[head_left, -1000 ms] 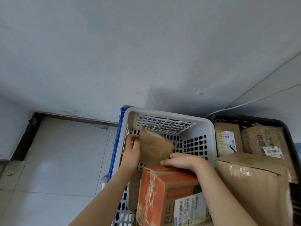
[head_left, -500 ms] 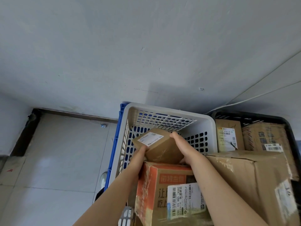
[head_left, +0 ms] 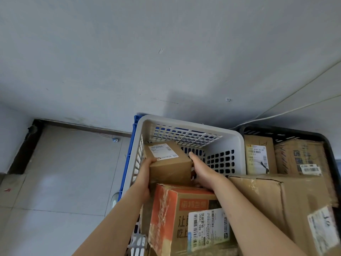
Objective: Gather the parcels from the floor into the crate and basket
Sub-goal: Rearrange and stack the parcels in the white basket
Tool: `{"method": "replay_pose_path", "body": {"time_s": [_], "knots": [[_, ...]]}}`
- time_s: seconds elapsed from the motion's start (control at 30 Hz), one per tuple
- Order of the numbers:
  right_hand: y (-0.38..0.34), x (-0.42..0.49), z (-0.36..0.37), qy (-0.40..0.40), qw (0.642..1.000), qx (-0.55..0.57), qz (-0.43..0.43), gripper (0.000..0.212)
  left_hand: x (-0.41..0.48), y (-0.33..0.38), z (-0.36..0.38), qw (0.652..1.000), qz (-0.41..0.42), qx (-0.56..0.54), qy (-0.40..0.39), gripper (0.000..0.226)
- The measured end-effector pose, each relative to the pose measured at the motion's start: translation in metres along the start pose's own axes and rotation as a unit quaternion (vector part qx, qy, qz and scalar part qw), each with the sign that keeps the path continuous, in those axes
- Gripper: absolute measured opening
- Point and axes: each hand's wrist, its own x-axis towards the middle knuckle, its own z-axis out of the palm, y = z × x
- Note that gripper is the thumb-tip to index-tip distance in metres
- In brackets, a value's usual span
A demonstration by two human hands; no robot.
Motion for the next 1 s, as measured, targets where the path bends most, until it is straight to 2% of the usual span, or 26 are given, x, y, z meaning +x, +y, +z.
{"method": "replay_pose_path", "body": {"time_s": [0.07, 0.13, 0.2, 0.3, 0.4, 0.53, 0.67, 0.77, 0.83, 0.87, 0.93, 1.0], "knots": [[0.005, 0.014, -0.002, -0.019, 1.0, 0.005, 0.003, 0.105, 0.002, -0.003, -0.004, 1.0, 0.012, -0.006, 0.01, 0.055], [0.001, 0.011, 0.001, -0.039, 0.999, -0.011, 0.009, 0.107, 0.005, -0.011, -0.006, 0.999, 0.038, 0.001, 0.022, 0.073], [-0.003, 0.004, 0.004, -0.053, 0.998, -0.026, 0.011, 0.087, 0.009, -0.019, -0.007, 0.998, 0.061, -0.001, 0.019, 0.083], [0.0, 0.011, -0.001, -0.066, 0.997, -0.025, 0.008, 0.048, 0.004, -0.029, -0.001, 0.994, 0.109, 0.007, -0.004, 0.077], [-0.003, 0.01, -0.005, -0.07, 0.997, 0.01, 0.018, 0.031, 0.006, -0.03, -0.002, 0.992, 0.121, 0.024, -0.015, 0.081], [-0.004, 0.01, -0.006, -0.063, 0.996, 0.059, 0.032, 0.041, 0.004, -0.031, -0.002, 0.993, 0.103, 0.057, -0.01, 0.085], [-0.001, 0.008, -0.016, 0.002, 0.997, 0.071, -0.012, 0.032, 0.005, -0.035, 0.005, 0.994, 0.04, 0.096, -0.021, 0.086], [-0.003, 0.005, -0.018, 0.019, 0.998, 0.034, -0.054, 0.055, -0.006, -0.022, 0.007, 0.982, -0.04, 0.16, -0.094, 0.077], [-0.003, 0.004, -0.018, 0.043, 0.996, 0.001, -0.074, 0.07, -0.014, -0.016, 0.009, 0.972, -0.068, 0.186, -0.126, 0.06], [-0.003, 0.004, -0.019, 0.063, 0.994, -0.021, -0.084, 0.069, -0.017, -0.015, 0.008, 0.966, -0.071, 0.207, -0.135, 0.053], [-0.005, 0.0, -0.019, 0.086, 0.99, -0.042, -0.104, 0.053, -0.023, -0.017, 0.007, 0.96, -0.085, 0.225, -0.145, 0.045], [-0.005, -0.004, -0.02, 0.083, 0.99, -0.034, -0.111, 0.04, -0.027, -0.014, 0.009, 0.97, -0.086, 0.195, -0.114, 0.049]]}}
